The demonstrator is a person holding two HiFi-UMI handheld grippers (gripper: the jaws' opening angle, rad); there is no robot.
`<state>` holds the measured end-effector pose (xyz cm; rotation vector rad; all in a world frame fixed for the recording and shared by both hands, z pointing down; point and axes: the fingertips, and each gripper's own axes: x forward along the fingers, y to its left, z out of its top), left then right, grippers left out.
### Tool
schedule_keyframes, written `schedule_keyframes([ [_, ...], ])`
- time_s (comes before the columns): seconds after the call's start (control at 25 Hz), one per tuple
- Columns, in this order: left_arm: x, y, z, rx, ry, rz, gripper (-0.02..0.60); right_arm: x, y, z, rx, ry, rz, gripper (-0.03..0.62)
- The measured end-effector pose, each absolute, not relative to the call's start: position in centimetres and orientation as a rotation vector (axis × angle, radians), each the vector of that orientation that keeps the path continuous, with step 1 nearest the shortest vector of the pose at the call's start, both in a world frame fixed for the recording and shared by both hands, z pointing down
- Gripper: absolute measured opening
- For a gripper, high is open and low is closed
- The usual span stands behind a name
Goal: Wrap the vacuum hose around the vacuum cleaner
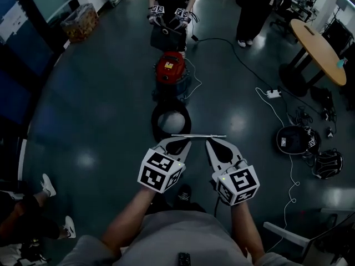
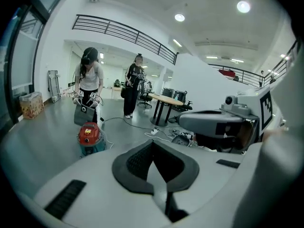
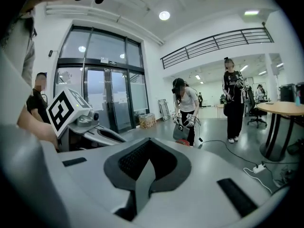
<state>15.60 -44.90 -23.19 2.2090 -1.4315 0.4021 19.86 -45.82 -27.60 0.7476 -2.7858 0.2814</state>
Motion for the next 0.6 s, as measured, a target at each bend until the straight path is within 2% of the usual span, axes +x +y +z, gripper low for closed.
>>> schedule_keyframes([
  [0.6,17.1,-44.5,-27.7,2.294,-1.506,0.407,0.006,20.7,-45.4,-31.4,0.829,-2.865,0.250,0.003],
])
